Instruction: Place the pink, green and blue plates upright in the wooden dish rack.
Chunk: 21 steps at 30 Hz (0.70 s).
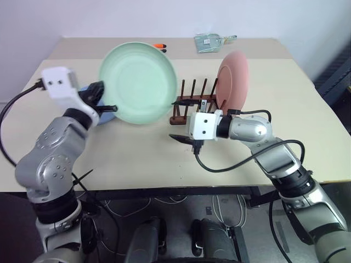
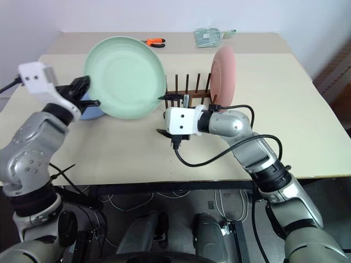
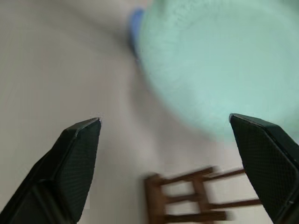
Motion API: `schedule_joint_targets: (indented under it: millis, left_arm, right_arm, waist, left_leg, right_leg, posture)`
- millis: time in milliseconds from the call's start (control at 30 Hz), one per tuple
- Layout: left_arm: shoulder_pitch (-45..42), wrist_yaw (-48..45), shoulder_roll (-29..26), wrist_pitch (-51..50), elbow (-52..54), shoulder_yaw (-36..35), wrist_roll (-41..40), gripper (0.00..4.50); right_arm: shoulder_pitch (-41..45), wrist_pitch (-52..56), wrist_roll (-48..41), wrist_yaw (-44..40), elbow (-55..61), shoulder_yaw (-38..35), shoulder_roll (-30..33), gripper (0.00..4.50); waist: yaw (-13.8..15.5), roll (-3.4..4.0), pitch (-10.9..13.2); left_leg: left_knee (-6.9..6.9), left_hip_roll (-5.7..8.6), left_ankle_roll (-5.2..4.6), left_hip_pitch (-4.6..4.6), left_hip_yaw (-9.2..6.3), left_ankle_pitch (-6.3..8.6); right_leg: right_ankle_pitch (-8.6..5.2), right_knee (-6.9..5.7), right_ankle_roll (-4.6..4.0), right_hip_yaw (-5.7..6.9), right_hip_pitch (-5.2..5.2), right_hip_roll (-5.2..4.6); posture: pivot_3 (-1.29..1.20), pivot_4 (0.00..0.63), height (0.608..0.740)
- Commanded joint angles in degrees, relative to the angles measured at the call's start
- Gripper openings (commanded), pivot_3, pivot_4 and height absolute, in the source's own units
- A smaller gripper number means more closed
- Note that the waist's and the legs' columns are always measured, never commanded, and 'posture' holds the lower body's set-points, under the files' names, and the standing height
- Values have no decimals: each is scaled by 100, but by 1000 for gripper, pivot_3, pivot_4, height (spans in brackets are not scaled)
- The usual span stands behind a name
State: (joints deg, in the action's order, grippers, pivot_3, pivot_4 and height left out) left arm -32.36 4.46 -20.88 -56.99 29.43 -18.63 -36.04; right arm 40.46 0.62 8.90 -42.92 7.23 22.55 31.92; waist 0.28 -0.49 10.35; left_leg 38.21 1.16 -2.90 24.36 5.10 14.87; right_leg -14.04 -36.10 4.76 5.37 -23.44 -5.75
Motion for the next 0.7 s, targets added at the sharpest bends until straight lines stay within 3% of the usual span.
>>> schedule_joint_targets:
  millis: [33, 133, 233, 433, 467, 500, 567, 633, 700]
  left_arm:
    - [-432, 396, 229, -410, 219, 148, -22, 19]
    - [-729, 609, 515, -730, 217, 78, -143, 19]
    - [-923, 688, 678, -961, 232, -53, -278, 0]
    - [-1006, 597, 692, -1096, 234, -183, -359, 0]
    - [-1049, 644, 773, -890, 187, -342, -350, 0]
    - [-1143, 739, 864, -620, 113, -559, -332, 619]
    - [-1404, 977, 970, 12, -98, -1054, -256, 1439]
    - [-1517, 1155, 784, 604, -402, -1462, 12, 2399]
    - [-1218, 1002, 245, 1046, -705, -1408, 589, 2399]
  right_arm:
    - [234, -516, 653, 387, -301, 88, -119, 4500]
    - [283, -852, 1055, 616, -608, 136, -159, 4500]
    - [308, -1092, 1318, 785, -813, 97, -163, 3184]
    - [364, -1401, 1653, 1044, -1009, 5, -187, 110]
    - [370, -1443, 1701, 1087, -1020, -18, -192, 50]
    - [378, -1485, 1740, 1122, -1033, -42, -197, 0]
    - [406, -1539, 1711, 1154, -1048, -118, -210, 0]
    - [439, -1470, 1349, 1115, -981, -349, -283, 0]
    - [472, -1220, 607, 913, -812, -727, -423, 0]
  waist:
    - [-2, 0, 0]
    - [-2, -2, 1]
    - [-9, -2, 2]
    - [-22, -3, 3]
    - [-24, -2, 3]
    - [-26, -3, 3]
    - [-15, -8, 7]
    - [-25, -8, 8]
    - [-107, -7, 8]
  left_leg:
    - [0, 0, 0, 0, 0, -1]
    - [0, -3, 3, -1, -1, -4]
    - [0, -4, 5, 0, -2, -6]
    - [0, -6, 8, -1, -4, -8]
    - [0, -6, 9, -1, -4, -9]
    - [0, -6, 9, -1, -4, -9]
    - [2, -6, 10, -1, -6, -9]
    - [2, -6, 11, -1, -8, -10]
    - [-5, -6, 12, -4, -6, -10]
  right_leg:
    - [0, 0, 0, 0, 1, 1]
    - [0, 2, 1, 0, 2, 6]
    - [0, 2, 1, 0, 2, 8]
    - [-1, 2, 1, 0, 3, 12]
    - [-1, 2, 1, 0, 4, 12]
    - [-1, 2, 1, 0, 4, 12]
    - [-1, 4, 1, 0, 7, 13]
    - [-1, 5, 0, 0, 7, 13]
    - [-1, 6, 0, 0, 7, 15]
  posture:
    - [0, 150, 740]
    - [0, 150, 740]
    - [0, 150, 740]
    - [0, 150, 740]
    - [0, 150, 740]
    - [0, 150, 740]
    - [0, 150, 740]
    - [0, 150, 740]
    - [0, 150, 740]
